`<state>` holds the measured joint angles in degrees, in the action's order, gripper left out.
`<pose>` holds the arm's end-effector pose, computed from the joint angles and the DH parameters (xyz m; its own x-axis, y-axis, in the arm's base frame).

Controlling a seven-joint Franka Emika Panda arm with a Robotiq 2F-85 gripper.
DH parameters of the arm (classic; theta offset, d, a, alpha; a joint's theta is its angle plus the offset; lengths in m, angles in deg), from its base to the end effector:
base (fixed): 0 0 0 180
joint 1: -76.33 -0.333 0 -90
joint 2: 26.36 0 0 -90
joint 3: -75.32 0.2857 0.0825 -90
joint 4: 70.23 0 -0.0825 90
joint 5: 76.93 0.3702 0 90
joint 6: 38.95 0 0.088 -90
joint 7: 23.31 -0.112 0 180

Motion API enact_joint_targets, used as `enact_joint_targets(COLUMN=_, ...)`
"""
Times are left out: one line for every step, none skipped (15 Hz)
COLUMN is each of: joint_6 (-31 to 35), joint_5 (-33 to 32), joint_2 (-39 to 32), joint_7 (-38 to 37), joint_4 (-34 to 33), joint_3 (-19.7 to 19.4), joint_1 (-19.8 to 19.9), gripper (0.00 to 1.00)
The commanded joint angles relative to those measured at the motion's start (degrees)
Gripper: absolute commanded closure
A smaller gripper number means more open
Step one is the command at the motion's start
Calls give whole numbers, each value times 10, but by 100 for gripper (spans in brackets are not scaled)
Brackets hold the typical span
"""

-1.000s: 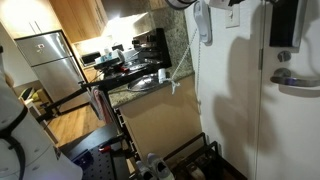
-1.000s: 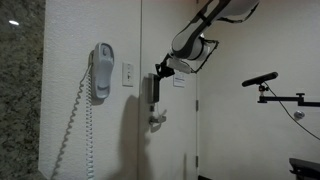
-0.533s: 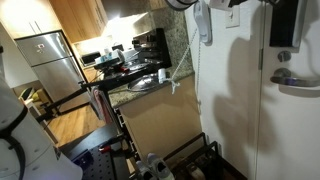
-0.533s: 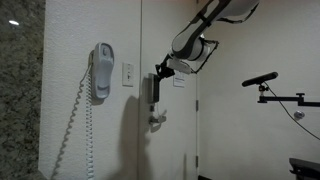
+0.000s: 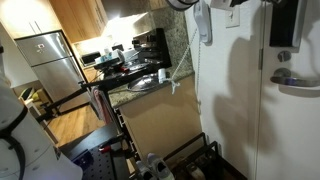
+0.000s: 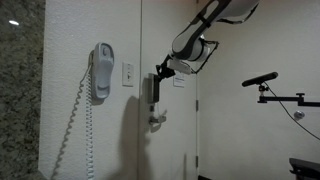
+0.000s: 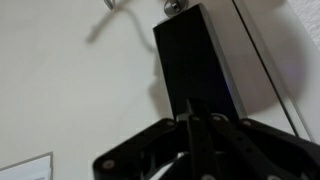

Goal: Push a button on the digital lock on the door

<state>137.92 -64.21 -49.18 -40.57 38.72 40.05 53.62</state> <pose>0.6437 -0.1194 0.4075 0.5016 -0.4387 0.7456 -0.4821 -0.8574 -0.1802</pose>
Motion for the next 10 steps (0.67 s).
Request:
enact_joint_targets(joint_6=-17, joint_5=-5, joint_2=-7, joint_7=2, joint_4=-19, joint_3=-4, joint_1=3, gripper=100)
enact_joint_targets(joint_6=-19, joint_5=-4, joint_2=-7, joint_7=4, joint_4=-21, joint_3=-1, joint_1=5, gripper=100)
enact_joint_targets(joint_6=-20, joint_5=-4, joint_2=-9, joint_7=3, joint_4=-23, joint_3=-2, joint_1=5, gripper=100)
enact_joint_targets(joint_6=-21, joint_5=-4, joint_2=-10, joint_7=4, joint_4=-25, joint_3=-1, joint_1=6, gripper=100)
enact_joint_targets(joint_6=-22, joint_5=-4, joint_2=-11, joint_7=5, joint_4=-27, joint_3=1, joint_1=7, gripper=100)
enact_joint_targets(joint_6=-23, joint_5=-4, joint_2=-12, joint_7=5, joint_4=-29, joint_3=0, joint_1=7, gripper=100)
enact_joint_targets(joint_6=-25, joint_5=-4, joint_2=-13, joint_7=5, joint_4=-31, joint_3=0, joint_1=7, gripper=100)
enact_joint_targets(joint_6=-27, joint_5=-4, joint_2=-15, joint_7=5, joint_4=-34, joint_3=1, joint_1=8, gripper=100)
enact_joint_targets(joint_6=-28, joint_5=-4, joint_2=-16, joint_7=6, joint_4=-37, joint_3=3, joint_1=9, gripper=100)
enact_joint_targets(joint_6=-31, joint_5=-3, joint_2=-18, joint_7=6, joint_4=-40, joint_3=3, joint_1=10, gripper=100)
